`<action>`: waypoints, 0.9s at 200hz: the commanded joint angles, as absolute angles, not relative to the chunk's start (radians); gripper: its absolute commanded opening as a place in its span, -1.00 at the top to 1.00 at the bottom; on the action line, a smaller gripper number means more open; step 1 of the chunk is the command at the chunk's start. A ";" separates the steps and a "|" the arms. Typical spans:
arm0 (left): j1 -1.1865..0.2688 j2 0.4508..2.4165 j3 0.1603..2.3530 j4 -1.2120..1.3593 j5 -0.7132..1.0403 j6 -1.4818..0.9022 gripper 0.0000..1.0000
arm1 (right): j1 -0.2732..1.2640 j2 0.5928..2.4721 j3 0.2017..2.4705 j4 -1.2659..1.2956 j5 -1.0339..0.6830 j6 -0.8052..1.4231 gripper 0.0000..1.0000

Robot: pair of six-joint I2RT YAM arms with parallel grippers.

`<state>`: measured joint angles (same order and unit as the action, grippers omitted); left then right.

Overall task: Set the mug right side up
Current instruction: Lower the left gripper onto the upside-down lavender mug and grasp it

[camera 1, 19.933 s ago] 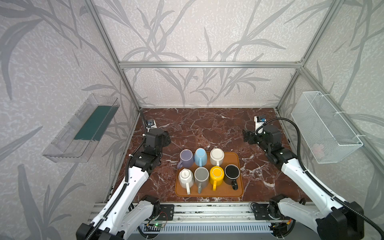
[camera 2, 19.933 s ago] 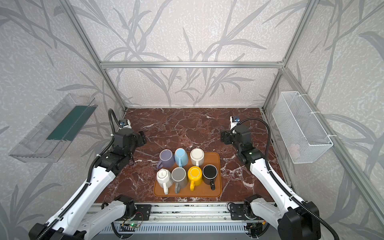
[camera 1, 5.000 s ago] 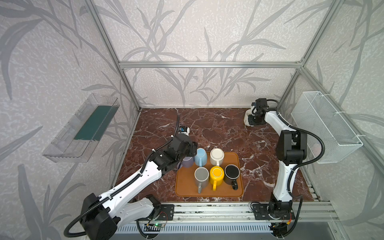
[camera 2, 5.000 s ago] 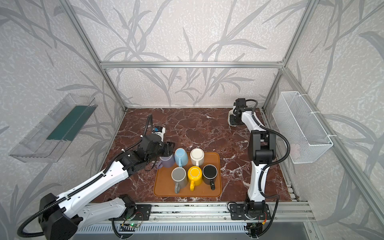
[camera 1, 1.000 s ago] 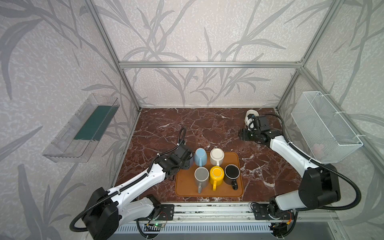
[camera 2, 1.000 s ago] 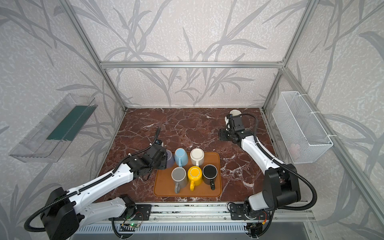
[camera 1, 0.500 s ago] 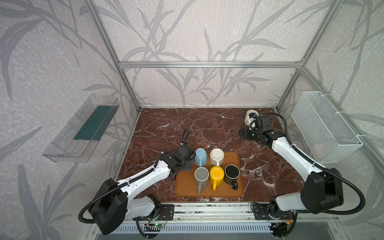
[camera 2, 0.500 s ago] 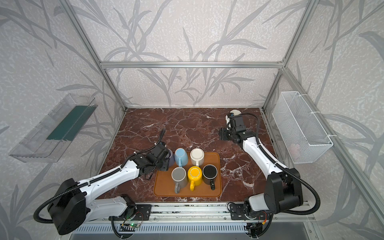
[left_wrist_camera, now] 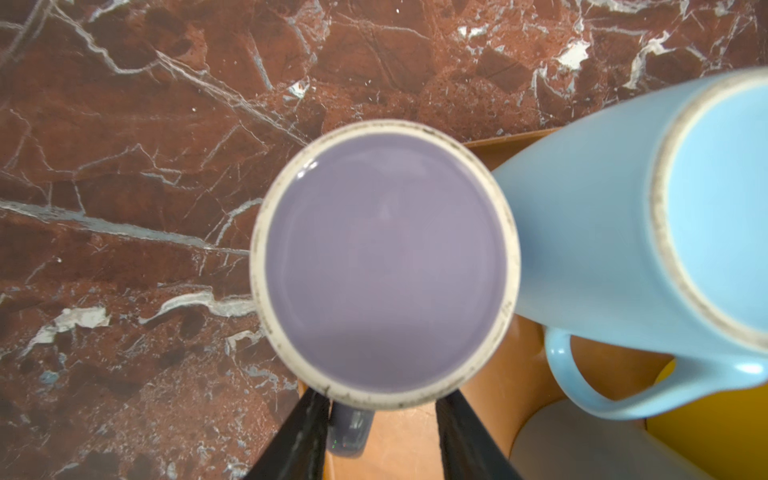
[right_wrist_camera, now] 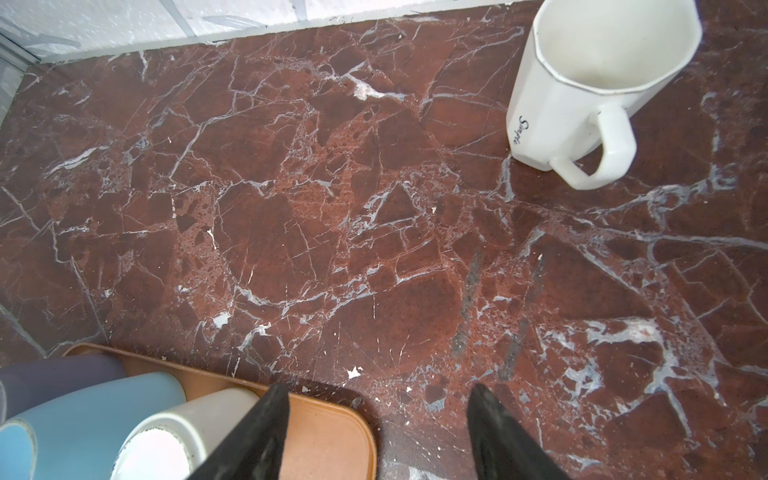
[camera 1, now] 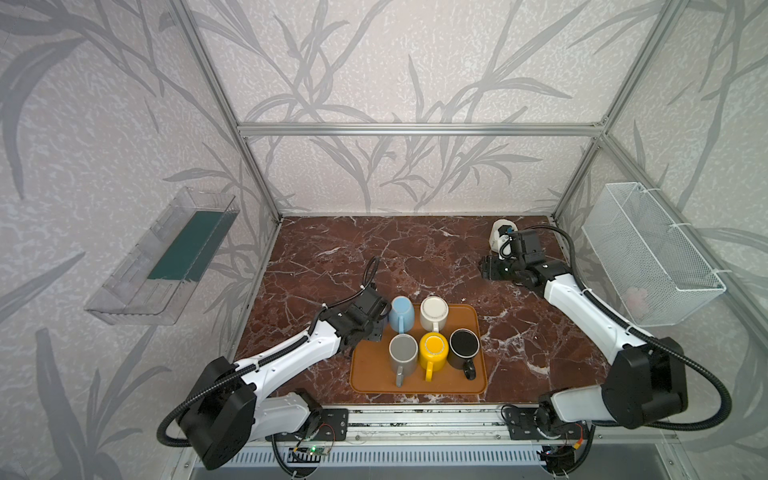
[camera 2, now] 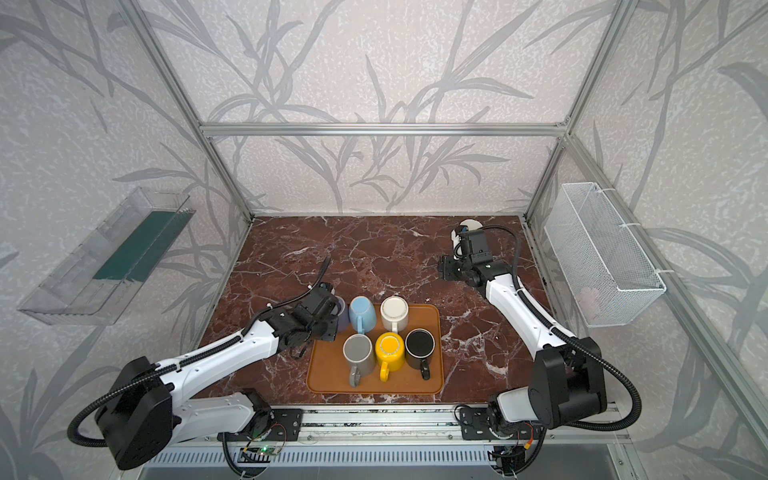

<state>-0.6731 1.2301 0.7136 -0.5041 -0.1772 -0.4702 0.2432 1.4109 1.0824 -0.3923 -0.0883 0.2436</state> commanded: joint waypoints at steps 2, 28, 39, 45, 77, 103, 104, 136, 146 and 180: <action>-0.668 1.244 0.730 -0.516 -0.191 -0.465 0.19 | 0.242 1.384 1.068 -0.398 -0.092 0.252 -0.37; -0.668 1.268 0.754 -0.544 -0.210 -0.471 0.25 | 0.242 1.382 1.066 -0.396 -0.092 0.252 -0.37; -0.667 1.276 0.757 -0.545 -0.209 -0.469 0.26 | 0.243 1.382 1.065 -0.397 -0.092 0.252 -0.37; -0.668 1.280 0.758 -0.545 -0.208 -0.469 0.27 | 0.243 1.382 1.063 -0.395 -0.092 0.252 -0.37; -0.668 1.292 0.764 -0.543 -0.210 -0.471 0.31 | 0.242 1.385 1.061 -0.392 -0.092 0.252 -0.37; -0.667 1.299 0.775 -0.549 -0.221 -0.471 0.35 | 0.243 1.390 1.058 -0.388 -0.095 0.250 -0.37; -0.668 1.299 0.776 -0.549 -0.221 -0.471 0.35 | 0.243 1.390 1.058 -0.388 -0.096 0.250 -0.37; -0.668 1.311 0.779 -0.543 -0.234 -0.469 0.38 | 0.242 1.394 1.055 -0.385 -0.095 0.250 -0.37; -0.668 1.323 0.782 -0.544 -0.240 -0.471 0.40 | 0.242 1.394 1.056 -0.385 -0.094 0.250 -0.37; -0.669 1.345 0.797 -0.553 -0.241 -0.469 0.47 | 0.242 1.388 1.055 -0.389 -0.089 0.249 -0.37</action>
